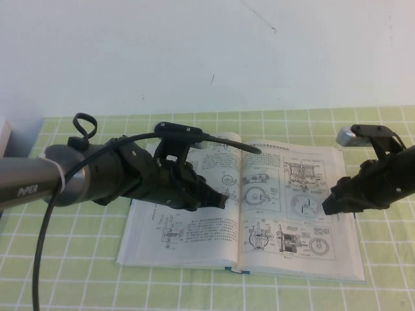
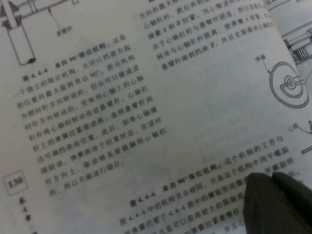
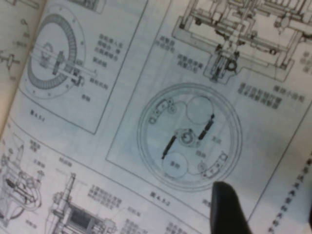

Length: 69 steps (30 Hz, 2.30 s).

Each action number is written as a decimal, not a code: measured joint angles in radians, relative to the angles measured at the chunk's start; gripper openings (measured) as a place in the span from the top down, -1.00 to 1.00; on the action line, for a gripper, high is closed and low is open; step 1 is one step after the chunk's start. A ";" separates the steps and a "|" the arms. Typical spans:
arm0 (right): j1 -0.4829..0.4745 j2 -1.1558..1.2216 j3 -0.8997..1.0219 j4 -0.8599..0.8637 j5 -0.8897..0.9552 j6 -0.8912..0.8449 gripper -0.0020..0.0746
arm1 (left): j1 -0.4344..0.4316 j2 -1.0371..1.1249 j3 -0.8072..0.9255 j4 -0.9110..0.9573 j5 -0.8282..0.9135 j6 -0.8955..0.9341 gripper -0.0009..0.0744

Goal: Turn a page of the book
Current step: Open the closed book

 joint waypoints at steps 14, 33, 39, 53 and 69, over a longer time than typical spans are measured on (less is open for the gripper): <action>0.000 -0.001 -0.034 0.138 0.025 -0.083 0.04 | 0.000 0.000 0.000 0.000 0.010 0.000 0.99; -0.010 0.049 -0.081 -0.095 0.124 0.126 0.04 | 0.000 0.000 0.000 0.000 0.015 0.000 0.99; -0.010 0.055 -0.081 0.027 0.132 0.045 0.03 | 0.000 0.000 0.000 0.000 0.017 0.000 0.99; -0.010 0.055 -0.127 0.039 0.210 0.027 0.03 | 0.000 0.000 0.000 0.000 0.023 0.000 0.99; -0.010 0.055 -0.201 0.055 0.289 0.029 0.03 | 0.000 0.000 0.000 0.000 0.039 0.000 0.99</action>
